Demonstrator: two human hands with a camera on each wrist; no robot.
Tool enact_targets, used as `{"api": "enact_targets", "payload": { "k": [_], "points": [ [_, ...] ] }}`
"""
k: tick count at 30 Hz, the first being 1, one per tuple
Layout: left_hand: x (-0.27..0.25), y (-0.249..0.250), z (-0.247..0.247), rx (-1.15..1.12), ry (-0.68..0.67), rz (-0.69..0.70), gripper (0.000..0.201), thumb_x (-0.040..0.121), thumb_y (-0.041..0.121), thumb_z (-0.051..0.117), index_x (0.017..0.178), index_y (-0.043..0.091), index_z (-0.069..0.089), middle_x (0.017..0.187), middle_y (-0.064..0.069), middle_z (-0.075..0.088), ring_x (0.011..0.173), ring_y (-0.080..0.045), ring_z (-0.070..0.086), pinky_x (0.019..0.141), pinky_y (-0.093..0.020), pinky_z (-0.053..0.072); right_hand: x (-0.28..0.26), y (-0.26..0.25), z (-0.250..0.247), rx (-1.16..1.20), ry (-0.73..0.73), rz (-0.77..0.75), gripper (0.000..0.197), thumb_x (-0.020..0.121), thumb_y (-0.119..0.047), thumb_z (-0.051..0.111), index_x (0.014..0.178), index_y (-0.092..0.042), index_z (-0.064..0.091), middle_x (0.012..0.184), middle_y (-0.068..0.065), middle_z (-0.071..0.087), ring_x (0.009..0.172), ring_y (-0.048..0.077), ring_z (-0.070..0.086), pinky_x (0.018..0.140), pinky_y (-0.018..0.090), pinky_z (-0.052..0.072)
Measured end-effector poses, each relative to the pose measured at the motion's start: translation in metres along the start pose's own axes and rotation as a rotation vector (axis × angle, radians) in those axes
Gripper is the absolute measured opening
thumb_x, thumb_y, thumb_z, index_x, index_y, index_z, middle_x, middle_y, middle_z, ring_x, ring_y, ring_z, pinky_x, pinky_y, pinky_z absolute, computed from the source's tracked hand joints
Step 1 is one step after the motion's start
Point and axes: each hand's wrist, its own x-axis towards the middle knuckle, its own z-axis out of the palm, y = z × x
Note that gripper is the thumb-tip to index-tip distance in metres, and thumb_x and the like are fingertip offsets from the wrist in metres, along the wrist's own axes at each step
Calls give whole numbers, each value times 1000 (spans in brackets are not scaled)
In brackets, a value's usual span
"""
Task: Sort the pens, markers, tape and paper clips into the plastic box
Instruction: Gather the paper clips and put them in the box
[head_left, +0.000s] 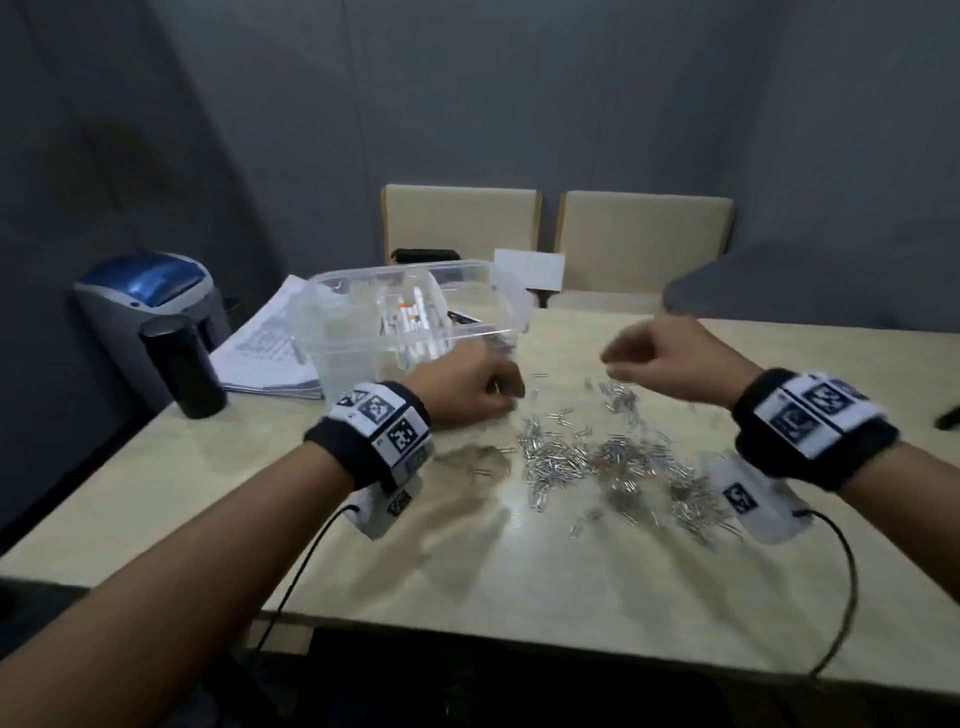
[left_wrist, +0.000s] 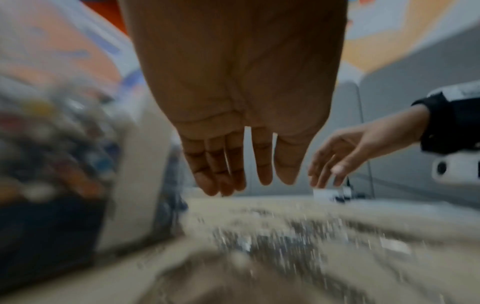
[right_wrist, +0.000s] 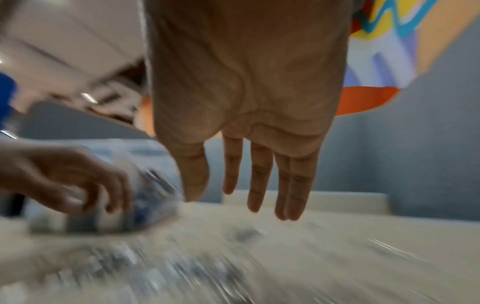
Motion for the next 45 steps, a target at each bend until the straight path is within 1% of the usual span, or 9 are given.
{"api": "enact_targets", "payload": {
  "k": [2, 5, 9, 17, 21, 26, 30, 36, 45],
  "points": [
    [15, 7, 38, 35, -164, -16, 31, 90, 32, 63, 119, 20, 64, 117, -3, 62, 102, -18, 60, 92, -32, 48, -36, 55, 4, -155, -145, 182, 40, 80, -44, 72, 114, -25, 64, 110, 0, 68, 98, 17, 64, 80, 24, 48],
    [30, 11, 79, 128, -283, -39, 59, 86, 48, 64, 138, 29, 43, 141, -7, 41, 123, -26, 47, 105, -40, 40, -78, 119, 9, -311, -285, 387, 114, 44, -94, 53, 138, -31, 43, 138, 8, 47, 121, 26, 50, 100, 39, 43],
    [38, 7, 100, 236, -325, -105, 87, 73, 72, 61, 145, 41, 24, 145, -9, 31, 131, -33, 35, 106, -48, 37, -110, 147, 15, -336, -388, 598, 142, 26, -96, 58, 148, -36, 17, 145, 15, 26, 132, 36, 38, 105, 49, 39],
    [50, 13, 105, 85, -309, -139, 84, 69, 63, 73, 140, 42, 33, 129, -6, 38, 108, -28, 56, 95, -40, 48, -70, 132, 52, -92, -177, 410, 109, 50, -60, 85, 142, -23, 40, 133, 5, 52, 116, 23, 53, 101, 38, 45],
    [56, 27, 106, 25, -259, -95, 55, 80, 39, 74, 129, 29, 53, 120, -6, 50, 106, -23, 55, 85, -25, 42, -47, 108, 67, 26, -96, 286, 84, 61, -41, 87, 135, -22, 51, 106, -5, 61, 86, 8, 59, 80, 22, 47],
    [57, 29, 109, 67, -200, -73, 24, 87, 21, 67, 111, 19, 65, 111, -5, 64, 102, -20, 59, 73, -20, 37, -36, 84, 85, -173, -206, 78, 73, 78, -62, 65, 141, -37, 38, 142, -7, 34, 126, 14, 38, 104, 37, 40],
    [55, 28, 107, 73, -185, -103, 20, 87, 9, 56, 104, 16, 65, 106, -8, 65, 96, -26, 62, 73, -27, 46, -22, 69, 99, -362, -205, -15, 42, 97, -36, 51, 139, -32, 47, 138, 1, 44, 128, 23, 37, 105, 40, 38],
    [46, 15, 78, -74, -41, -105, 14, 87, 7, 63, 98, 12, 69, 98, -5, 69, 87, -18, 65, 84, -32, 56, -13, 51, 96, -499, -142, 10, 38, 89, -1, 54, 117, -23, 65, 106, 2, 60, 99, 22, 57, 76, 29, 45],
    [-3, -32, -70, -204, 408, -157, 12, 85, 5, 65, 84, 17, 68, 81, 0, 68, 66, -12, 66, 61, -23, 57, 18, 21, 62, -174, 24, 99, 21, 88, -4, 66, 102, -15, 76, 97, 4, 75, 79, 15, 67, 80, 27, 54]
  ]
}}
